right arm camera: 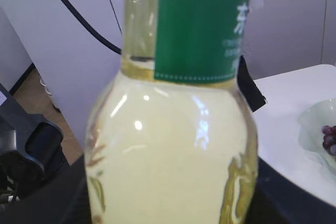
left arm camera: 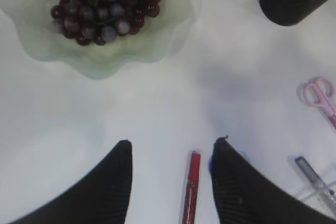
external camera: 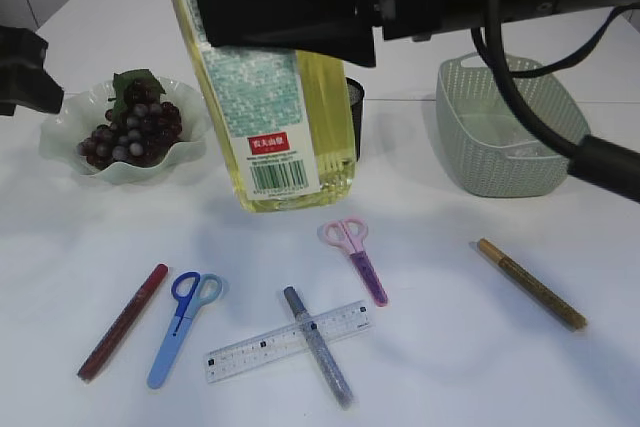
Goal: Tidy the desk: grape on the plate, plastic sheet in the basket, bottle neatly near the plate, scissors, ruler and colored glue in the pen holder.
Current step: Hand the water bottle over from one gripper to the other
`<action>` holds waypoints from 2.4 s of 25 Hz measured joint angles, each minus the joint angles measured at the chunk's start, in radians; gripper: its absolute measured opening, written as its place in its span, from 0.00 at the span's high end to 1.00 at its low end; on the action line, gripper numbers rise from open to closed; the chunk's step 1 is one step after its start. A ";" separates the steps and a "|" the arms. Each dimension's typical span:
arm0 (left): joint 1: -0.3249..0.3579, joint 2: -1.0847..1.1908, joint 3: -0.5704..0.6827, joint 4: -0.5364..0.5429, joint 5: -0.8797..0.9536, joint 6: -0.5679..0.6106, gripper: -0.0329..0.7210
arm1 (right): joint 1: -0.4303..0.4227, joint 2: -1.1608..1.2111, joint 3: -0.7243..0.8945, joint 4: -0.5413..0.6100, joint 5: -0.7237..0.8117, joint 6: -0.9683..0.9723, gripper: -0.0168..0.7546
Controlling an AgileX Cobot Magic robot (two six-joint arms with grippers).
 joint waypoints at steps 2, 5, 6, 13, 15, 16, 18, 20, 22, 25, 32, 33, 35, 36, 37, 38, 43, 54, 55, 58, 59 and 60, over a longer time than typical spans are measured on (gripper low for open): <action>-0.004 -0.002 0.036 -0.018 -0.064 0.027 0.48 | 0.000 0.000 0.000 0.004 0.000 -0.012 0.38; -0.030 -0.039 0.139 -0.055 -0.211 0.065 0.48 | 0.000 0.000 0.000 0.013 -0.002 -0.020 0.38; -0.045 -0.057 0.185 -0.067 -0.276 0.072 0.48 | 0.000 0.000 0.000 0.020 -0.002 -0.020 0.38; -0.184 -0.185 0.503 -0.102 -0.779 0.079 0.48 | 0.000 0.000 0.000 0.055 -0.044 -0.042 0.38; -0.230 -0.202 0.564 -0.111 -0.926 0.054 0.48 | 0.000 0.000 0.000 0.055 -0.063 -0.048 0.38; -0.251 -0.206 0.587 -0.111 -0.978 0.027 0.48 | 0.000 0.000 0.000 0.055 -0.073 -0.051 0.38; -0.281 -0.208 0.610 -0.076 -1.077 -0.068 0.48 | 0.000 0.000 0.000 0.058 -0.093 -0.051 0.38; -0.301 -0.208 0.617 0.035 -1.163 -0.210 0.48 | 0.000 0.000 0.000 0.058 -0.103 -0.051 0.38; -0.306 -0.208 0.620 0.197 -1.271 -0.375 0.48 | 0.000 0.000 0.000 0.060 -0.108 -0.051 0.38; -0.306 -0.210 0.620 0.406 -1.366 -0.563 0.48 | -0.002 0.000 0.000 0.062 -0.124 -0.055 0.38; -0.306 -0.212 0.632 0.669 -1.405 -0.787 0.48 | -0.049 0.000 0.002 0.078 -0.130 -0.068 0.38; -0.306 -0.212 0.632 0.740 -1.414 -0.828 0.48 | -0.060 0.000 0.002 0.088 -0.130 -0.070 0.38; -0.306 -0.212 0.632 0.847 -1.449 -0.908 0.48 | -0.083 0.000 0.002 0.104 -0.128 -0.078 0.38; -0.306 -0.212 0.632 0.885 -1.466 -0.929 0.48 | -0.089 0.000 0.002 0.106 -0.119 -0.081 0.38; -0.306 -0.212 0.632 0.910 -1.490 -0.949 0.48 | -0.099 0.000 0.002 0.106 -0.107 -0.083 0.38; -0.306 -0.212 0.632 0.923 -1.518 -0.966 0.48 | -0.106 0.000 0.002 0.106 -0.097 -0.085 0.38; -0.306 -0.212 0.632 0.959 -1.610 -1.018 0.48 | -0.108 0.000 0.002 0.080 -0.022 -0.087 0.38; 0.031 -0.174 0.632 1.390 -1.875 -1.336 0.48 | -0.128 0.000 0.002 0.002 0.055 -0.053 0.38; 0.039 -0.162 0.632 1.413 -1.876 -1.344 0.48 | -0.128 0.000 0.002 0.002 0.066 -0.052 0.38; 0.038 -0.150 0.615 1.480 -1.879 -1.354 0.48 | -0.128 0.000 0.002 0.002 0.093 -0.041 0.38; 0.038 -0.150 0.601 1.504 -1.884 -1.356 0.48 | -0.128 0.000 0.002 0.002 0.095 -0.035 0.38; 0.036 -0.150 0.580 1.519 -1.887 -1.356 0.48 | -0.128 0.000 0.002 0.002 0.098 -0.033 0.38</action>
